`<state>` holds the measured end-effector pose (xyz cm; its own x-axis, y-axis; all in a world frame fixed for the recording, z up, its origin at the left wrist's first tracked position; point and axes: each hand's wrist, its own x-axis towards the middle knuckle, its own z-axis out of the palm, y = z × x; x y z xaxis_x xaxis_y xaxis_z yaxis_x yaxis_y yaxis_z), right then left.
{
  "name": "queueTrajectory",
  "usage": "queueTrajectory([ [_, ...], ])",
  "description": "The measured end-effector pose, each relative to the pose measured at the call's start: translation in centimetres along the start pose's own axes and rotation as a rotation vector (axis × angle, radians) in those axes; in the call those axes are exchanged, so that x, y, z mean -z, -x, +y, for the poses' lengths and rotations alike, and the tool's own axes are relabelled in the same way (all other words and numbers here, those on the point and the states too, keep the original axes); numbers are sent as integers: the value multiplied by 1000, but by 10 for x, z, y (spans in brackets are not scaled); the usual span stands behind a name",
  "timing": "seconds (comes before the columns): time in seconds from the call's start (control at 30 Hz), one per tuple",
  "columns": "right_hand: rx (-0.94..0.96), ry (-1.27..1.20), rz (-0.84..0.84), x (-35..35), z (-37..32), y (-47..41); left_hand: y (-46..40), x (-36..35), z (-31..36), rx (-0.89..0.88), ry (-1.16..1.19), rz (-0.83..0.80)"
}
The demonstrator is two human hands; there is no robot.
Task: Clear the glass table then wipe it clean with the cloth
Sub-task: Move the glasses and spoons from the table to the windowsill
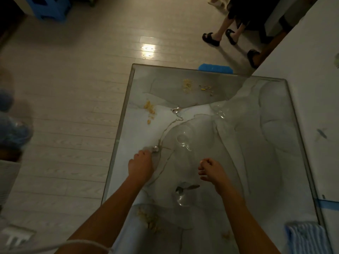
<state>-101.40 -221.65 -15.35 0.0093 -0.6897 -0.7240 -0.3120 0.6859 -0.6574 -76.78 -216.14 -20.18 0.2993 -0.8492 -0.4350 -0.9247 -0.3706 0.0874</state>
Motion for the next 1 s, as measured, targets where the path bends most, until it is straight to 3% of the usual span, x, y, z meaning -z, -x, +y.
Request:
queueTrajectory([
  [0.17, 11, 52, -60, -4, 12, -17, -8, 2, 2, 50, 129, -54],
  [0.3, 88, 158, -131, -4, 3, -13, -1, 21, 6, 57, 312, 27],
  [0.4, 163, 206, -192, -6, -18, -4, 4, 41, 23, -51, 547, 43],
  [0.63, 131, -53, -229, -23, -68, -5, -13, 72, 83, -210, 806, -34],
  [0.83, 119, -30, -92, -23, -69, -29, -23, 69, 81, -303, 648, -62],
  [0.93, 202, 273, -63, -20, -70, -45, -36, 62, 63, -329, 402, 141],
  [1.0, 303, 573, -63, -17, -71, -53, -46, 57, 56, -348, 310, 147],
])
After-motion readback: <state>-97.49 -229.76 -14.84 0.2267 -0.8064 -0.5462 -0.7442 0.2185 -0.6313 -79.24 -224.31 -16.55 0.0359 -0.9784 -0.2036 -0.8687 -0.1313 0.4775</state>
